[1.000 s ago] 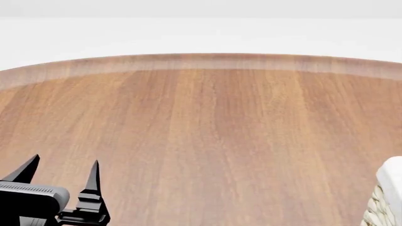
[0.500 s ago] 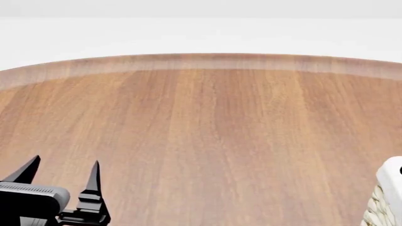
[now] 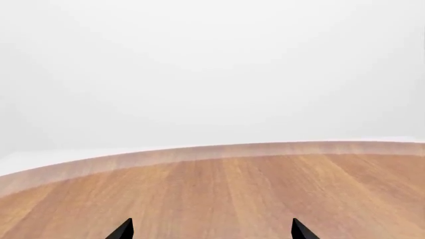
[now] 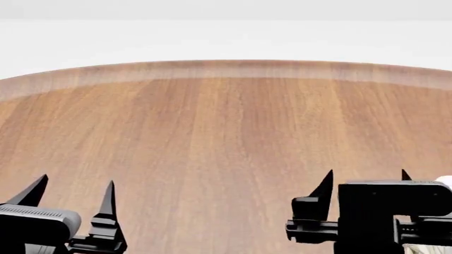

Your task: Pick the milk and place it in the basket.

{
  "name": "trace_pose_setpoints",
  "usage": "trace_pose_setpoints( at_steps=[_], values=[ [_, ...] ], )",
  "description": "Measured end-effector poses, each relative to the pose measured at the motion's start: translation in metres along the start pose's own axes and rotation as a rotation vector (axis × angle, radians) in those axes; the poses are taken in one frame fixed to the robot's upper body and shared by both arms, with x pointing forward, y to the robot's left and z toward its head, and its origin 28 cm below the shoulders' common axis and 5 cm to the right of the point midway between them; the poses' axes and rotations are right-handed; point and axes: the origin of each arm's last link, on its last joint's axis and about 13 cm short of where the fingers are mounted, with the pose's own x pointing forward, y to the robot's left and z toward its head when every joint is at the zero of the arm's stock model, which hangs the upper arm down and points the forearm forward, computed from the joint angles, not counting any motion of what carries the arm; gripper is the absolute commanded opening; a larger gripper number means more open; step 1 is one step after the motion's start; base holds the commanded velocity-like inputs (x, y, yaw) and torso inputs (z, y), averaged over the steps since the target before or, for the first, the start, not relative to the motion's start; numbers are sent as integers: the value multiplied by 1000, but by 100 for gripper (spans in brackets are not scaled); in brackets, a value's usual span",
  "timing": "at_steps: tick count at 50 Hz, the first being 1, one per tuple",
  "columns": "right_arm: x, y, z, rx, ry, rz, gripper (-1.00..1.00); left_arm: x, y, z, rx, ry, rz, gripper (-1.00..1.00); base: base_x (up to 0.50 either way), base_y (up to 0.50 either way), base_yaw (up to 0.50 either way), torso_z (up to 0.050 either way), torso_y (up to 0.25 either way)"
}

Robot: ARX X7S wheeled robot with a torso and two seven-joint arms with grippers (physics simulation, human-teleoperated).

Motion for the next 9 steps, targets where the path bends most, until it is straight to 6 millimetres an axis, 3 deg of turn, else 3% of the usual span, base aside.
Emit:
trace_pose_setpoints(
  at_steps=[9],
  values=[
    [-9,11,-2,-34,-42,25,100,-1,-1,1,1,-2,-2,100,0,0,0,0,0]
  ],
)
